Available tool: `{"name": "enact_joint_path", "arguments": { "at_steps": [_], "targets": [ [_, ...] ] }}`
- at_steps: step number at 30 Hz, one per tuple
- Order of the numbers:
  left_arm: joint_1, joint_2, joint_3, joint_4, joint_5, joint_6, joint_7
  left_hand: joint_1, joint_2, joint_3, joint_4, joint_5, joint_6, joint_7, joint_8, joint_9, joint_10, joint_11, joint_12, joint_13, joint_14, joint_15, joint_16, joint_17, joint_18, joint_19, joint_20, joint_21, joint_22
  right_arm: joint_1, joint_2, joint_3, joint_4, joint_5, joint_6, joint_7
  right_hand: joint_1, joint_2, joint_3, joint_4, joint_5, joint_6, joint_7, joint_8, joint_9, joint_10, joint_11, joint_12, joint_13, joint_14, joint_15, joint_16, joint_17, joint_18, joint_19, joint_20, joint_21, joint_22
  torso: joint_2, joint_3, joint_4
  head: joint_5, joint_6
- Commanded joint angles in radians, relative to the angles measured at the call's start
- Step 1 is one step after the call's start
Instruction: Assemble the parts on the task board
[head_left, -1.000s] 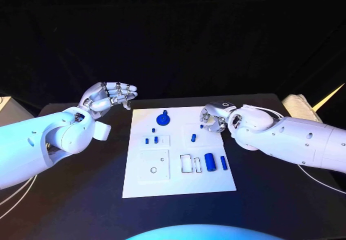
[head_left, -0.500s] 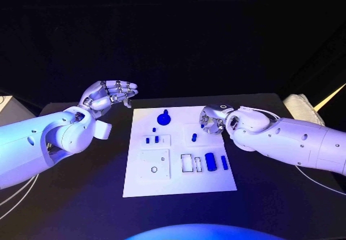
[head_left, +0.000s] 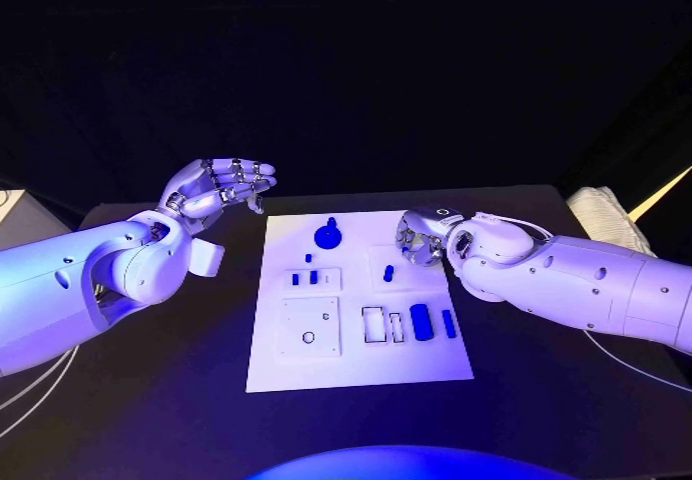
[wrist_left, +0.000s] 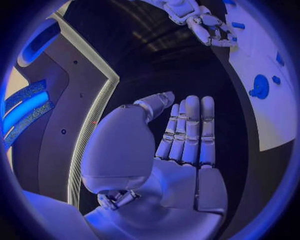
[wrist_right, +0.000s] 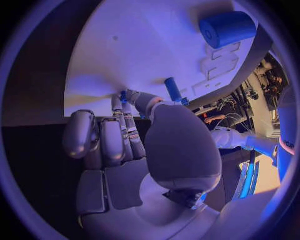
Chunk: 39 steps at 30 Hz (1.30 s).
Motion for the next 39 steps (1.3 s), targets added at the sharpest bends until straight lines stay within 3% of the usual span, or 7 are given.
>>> {"name": "enact_joint_path", "arguments": {
  "at_steps": [1, 9, 13, 27, 33, 39],
  "targets": [
    [0.001, 0.000, 0.001, 0.004, 0.008, 0.004, 0.013, -0.003, 0.003, -0.007, -0.001, 0.005, 0.000, 0.000, -0.005, 0.000, -0.006, 0.000, 0.005, 0.001, -0.003, -0.001, -0.006, -0.001, 0.015, 0.001, 0.000, -0.006, -0.001, -0.013, 0.005, -0.007, 0.002, 0.004, 0.038, -0.002, -0.001, 0.013, 0.007, -0.002, -0.007, 0.013, 0.001, 0.008, 0.005, 0.016, -0.001, 0.005, 0.005, 0.044, -0.011, 0.008, 0.000, -0.021, 0.009, 0.001, 0.011, 0.010, 0.000, 0.0001, 0.0000, 0.001, -0.002],
    [0.001, -0.001, 0.001, 0.004, 0.008, 0.003, 0.011, -0.002, 0.004, -0.007, -0.002, 0.006, 0.000, 0.000, -0.005, 0.000, -0.006, 0.000, 0.006, 0.001, -0.003, -0.001, -0.006, -0.002, 0.015, 0.002, 0.000, -0.006, -0.002, -0.017, 0.006, -0.007, 0.007, -0.035, 0.055, -0.034, 0.034, 0.040, 0.035, -0.040, -0.013, 0.050, -0.013, 0.039, 0.034, 0.074, -0.022, 0.019, 0.022, 0.041, -0.032, 0.022, 0.001, -0.033, 0.031, -0.009, 0.070, 0.069, -0.001, -0.0003, -0.0009, 0.000, -0.004],
    [0.001, 0.000, 0.001, 0.003, 0.008, 0.003, 0.010, 0.000, 0.004, -0.007, -0.003, 0.006, 0.000, 0.000, -0.004, 0.000, -0.007, 0.000, 0.006, 0.001, -0.003, -0.001, -0.007, -0.002, 0.015, 0.003, -0.001, -0.007, -0.002, -0.019, 0.005, -0.007, 0.011, -0.056, 0.033, -0.053, 0.038, 0.044, 0.047, -0.054, -0.030, 0.052, -0.015, 0.044, 0.042, 0.087, -0.025, 0.017, 0.028, 0.038, -0.035, 0.021, -0.007, -0.035, 0.035, -0.013, 0.083, 0.083, -0.002, 0.0002, -0.0012, 0.000, -0.004],
    [0.001, 0.002, 0.001, -0.005, 0.008, 0.003, 0.008, 0.003, 0.006, -0.006, -0.005, 0.007, 0.002, 0.000, -0.003, 0.000, -0.008, 0.000, 0.007, 0.001, -0.002, -0.002, -0.008, -0.003, 0.015, 0.005, -0.001, -0.008, -0.004, -0.020, -0.019, -0.004, 0.040, -0.065, -0.146, -0.061, 0.038, 0.044, 0.060, -0.065, -0.046, 0.052, -0.015, 0.045, 0.048, 0.093, -0.025, 0.013, 0.032, 0.038, -0.036, 0.024, -0.009, -0.039, 0.042, -0.014, 0.101, 0.102, -0.004, 0.0001, -0.0009, 0.001, 0.003],
    [0.001, 0.005, 0.001, -0.012, 0.008, 0.002, 0.008, 0.003, 0.006, -0.006, -0.005, 0.007, 0.002, 0.000, -0.003, 0.000, -0.008, 0.000, 0.007, 0.001, -0.002, -0.002, -0.008, -0.003, 0.015, 0.005, -0.001, -0.008, -0.004, -0.005, -0.050, 0.005, 0.085, -0.021, -0.222, -0.034, 0.038, 0.044, 0.060, -0.066, -0.047, 0.052, -0.015, 0.045, 0.049, 0.093, -0.025, 0.012, 0.032, 0.038, -0.036, 0.025, -0.008, -0.039, 0.042, -0.014, 0.100, 0.101, -0.004, -0.0001, -0.0031, 0.001, 0.008],
    [0.001, 0.007, 0.001, -0.012, 0.008, 0.004, 0.008, 0.004, 0.007, -0.006, -0.005, 0.008, 0.003, 0.000, -0.003, 0.001, -0.008, 0.000, 0.008, 0.001, -0.002, -0.002, -0.008, -0.003, 0.015, 0.006, -0.002, -0.008, -0.004, 0.010, -0.088, 0.011, 0.149, 0.027, -0.262, -0.009, 0.036, 0.044, 0.062, -0.066, -0.051, 0.051, -0.014, 0.044, 0.050, 0.093, -0.025, 0.010, 0.033, 0.038, -0.036, 0.027, -0.007, -0.040, 0.043, -0.014, 0.103, 0.104, -0.003, -0.0006, -0.0028, 0.003, 0.016]
  ]
}}
